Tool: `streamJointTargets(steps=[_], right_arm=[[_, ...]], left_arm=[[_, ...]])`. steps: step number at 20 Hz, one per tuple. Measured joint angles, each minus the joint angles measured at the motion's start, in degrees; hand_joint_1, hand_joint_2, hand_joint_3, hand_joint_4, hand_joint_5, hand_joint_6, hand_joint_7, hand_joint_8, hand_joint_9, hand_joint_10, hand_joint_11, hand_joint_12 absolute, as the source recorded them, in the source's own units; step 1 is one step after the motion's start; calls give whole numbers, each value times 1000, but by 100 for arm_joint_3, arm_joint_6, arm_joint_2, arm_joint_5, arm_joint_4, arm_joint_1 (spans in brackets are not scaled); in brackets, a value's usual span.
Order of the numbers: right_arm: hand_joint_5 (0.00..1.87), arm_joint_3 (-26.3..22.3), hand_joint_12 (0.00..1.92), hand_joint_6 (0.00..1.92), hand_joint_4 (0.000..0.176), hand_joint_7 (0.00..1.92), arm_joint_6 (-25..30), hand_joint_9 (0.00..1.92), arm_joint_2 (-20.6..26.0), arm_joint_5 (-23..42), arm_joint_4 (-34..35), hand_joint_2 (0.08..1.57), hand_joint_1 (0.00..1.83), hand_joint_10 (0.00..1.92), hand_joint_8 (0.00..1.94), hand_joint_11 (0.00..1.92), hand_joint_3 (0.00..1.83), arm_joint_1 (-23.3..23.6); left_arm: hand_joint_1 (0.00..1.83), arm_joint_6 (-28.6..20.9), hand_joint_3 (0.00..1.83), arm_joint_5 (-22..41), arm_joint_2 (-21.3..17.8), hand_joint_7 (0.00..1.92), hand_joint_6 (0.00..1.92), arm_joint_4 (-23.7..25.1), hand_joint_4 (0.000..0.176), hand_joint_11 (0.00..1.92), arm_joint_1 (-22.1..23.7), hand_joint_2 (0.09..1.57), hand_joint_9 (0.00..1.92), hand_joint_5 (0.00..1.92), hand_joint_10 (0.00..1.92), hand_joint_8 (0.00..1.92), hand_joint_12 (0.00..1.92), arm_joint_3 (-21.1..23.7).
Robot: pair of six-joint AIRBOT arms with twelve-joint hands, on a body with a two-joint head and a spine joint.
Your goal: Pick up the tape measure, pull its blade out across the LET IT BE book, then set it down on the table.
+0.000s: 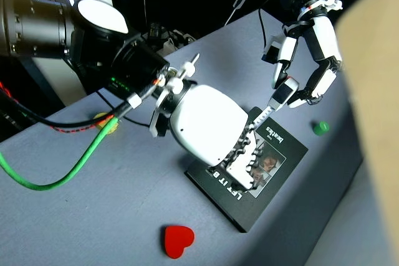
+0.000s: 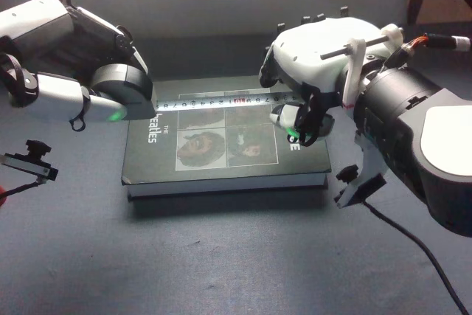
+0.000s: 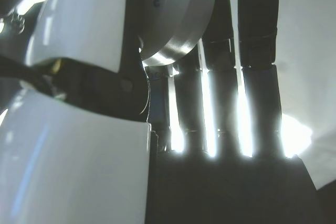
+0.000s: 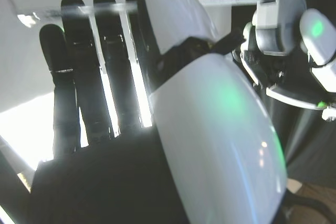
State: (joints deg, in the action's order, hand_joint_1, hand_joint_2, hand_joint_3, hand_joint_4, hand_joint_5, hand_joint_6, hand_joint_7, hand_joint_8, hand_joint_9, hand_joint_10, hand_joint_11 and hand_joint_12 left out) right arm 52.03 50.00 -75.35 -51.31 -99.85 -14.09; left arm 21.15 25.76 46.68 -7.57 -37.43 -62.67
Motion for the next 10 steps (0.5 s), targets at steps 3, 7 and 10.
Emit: streamJointTargets(steps=[3, 7, 10], right_arm=[[753, 13, 1162, 0, 0, 799, 0, 766, 0, 4, -50, 1183, 1020, 57, 7, 283, 0, -2], [761, 13, 1165, 4, 0, 804, -2, 767, 0, 9, -92, 1184, 1019, 55, 8, 286, 0, -2], [755, 13, 1169, 0, 0, 820, -2, 783, 0, 9, -103, 1182, 1020, 61, 14, 295, 0, -2]], left_arm=[[1389, 0, 0, -2, 0, 1149, 835, 0, 0, 941, 0, 1067, 1009, 988, 1095, 667, 921, 0], [1389, 0, 0, 0, 0, 1153, 837, 0, 0, 939, -2, 1068, 1004, 986, 1097, 663, 917, 0], [1389, -2, 0, 2, 0, 1153, 831, -7, 0, 940, -2, 1068, 1004, 984, 1099, 668, 915, 0]])
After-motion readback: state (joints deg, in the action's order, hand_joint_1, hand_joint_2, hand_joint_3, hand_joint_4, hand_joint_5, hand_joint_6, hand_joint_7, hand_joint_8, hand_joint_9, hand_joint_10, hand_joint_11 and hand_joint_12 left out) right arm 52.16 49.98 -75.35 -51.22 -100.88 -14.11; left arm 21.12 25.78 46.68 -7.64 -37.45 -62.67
